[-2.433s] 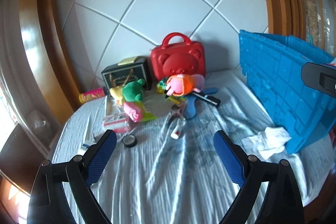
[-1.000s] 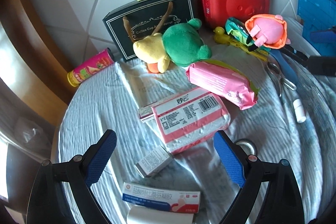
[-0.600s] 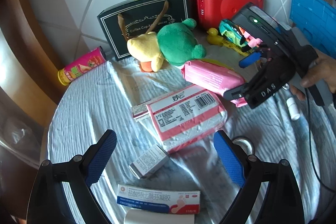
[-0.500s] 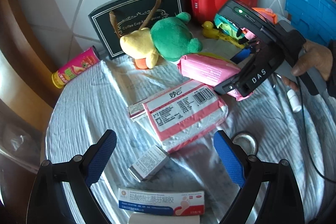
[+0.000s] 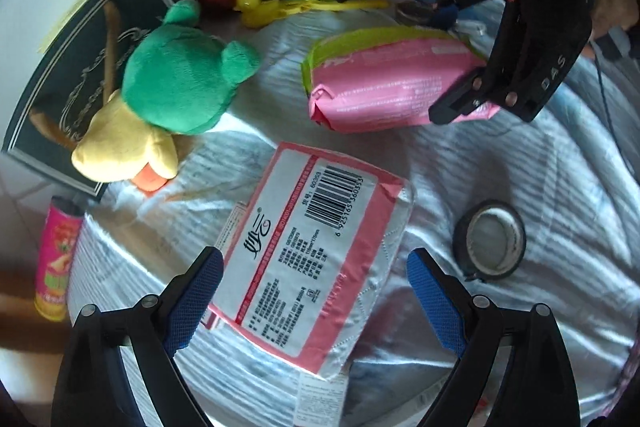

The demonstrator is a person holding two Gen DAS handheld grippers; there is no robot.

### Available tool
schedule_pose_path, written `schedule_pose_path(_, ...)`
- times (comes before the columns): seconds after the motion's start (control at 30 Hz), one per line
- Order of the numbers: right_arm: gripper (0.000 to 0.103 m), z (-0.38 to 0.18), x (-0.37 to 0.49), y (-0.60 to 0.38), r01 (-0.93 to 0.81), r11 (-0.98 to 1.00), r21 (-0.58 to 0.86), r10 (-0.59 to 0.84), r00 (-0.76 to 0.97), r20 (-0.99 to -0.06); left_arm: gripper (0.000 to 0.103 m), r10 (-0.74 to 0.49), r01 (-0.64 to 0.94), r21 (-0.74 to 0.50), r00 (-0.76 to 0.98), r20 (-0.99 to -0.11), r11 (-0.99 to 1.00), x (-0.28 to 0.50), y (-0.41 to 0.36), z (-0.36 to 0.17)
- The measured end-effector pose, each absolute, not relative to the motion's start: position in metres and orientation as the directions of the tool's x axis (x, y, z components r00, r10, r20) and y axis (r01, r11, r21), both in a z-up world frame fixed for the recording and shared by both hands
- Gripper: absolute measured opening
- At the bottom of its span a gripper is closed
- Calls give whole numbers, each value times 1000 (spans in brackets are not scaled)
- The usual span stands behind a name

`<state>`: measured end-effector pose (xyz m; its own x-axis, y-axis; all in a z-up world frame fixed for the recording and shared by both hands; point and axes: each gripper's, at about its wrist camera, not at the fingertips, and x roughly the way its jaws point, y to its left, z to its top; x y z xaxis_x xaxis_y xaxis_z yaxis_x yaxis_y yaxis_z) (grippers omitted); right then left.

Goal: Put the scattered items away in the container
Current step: 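Grasp the white-pink pad pack with the left tool while the right tool grasps the pink-green wipes pack, then carry the pad pack in the left tool and wipes pack in the right tool to the crate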

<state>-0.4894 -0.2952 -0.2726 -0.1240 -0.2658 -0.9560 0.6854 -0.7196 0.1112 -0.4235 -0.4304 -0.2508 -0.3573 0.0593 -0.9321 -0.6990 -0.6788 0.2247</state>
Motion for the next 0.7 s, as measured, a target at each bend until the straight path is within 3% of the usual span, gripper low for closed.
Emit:
schedule_pose_path(0.17, 80, -276, -482, -292, 667, -740, 90, -246, -144, -959, 96, 48, -779, 222, -307, -951, -587, -435, -425, -269)
schedule_pose_path(0.33, 85, -282, -479, -313, 707, -706, -35, -141, -189, -972, 103, 74, -783, 176, -272, -960, -596, -442, -428, -283)
schedule_pose_path(0.63, 87, -287, -484, -333, 714, -691, -115, -65, -219, -974, 100, 58, -685, 189, -320, -946, -704, -442, -428, -290)
schedule_pose_path(0.7, 80, -285, -481, -333, 708, -691, -145, -53, -251, -967, 98, 11, -642, 257, -381, -924, -722, -432, -424, -287)
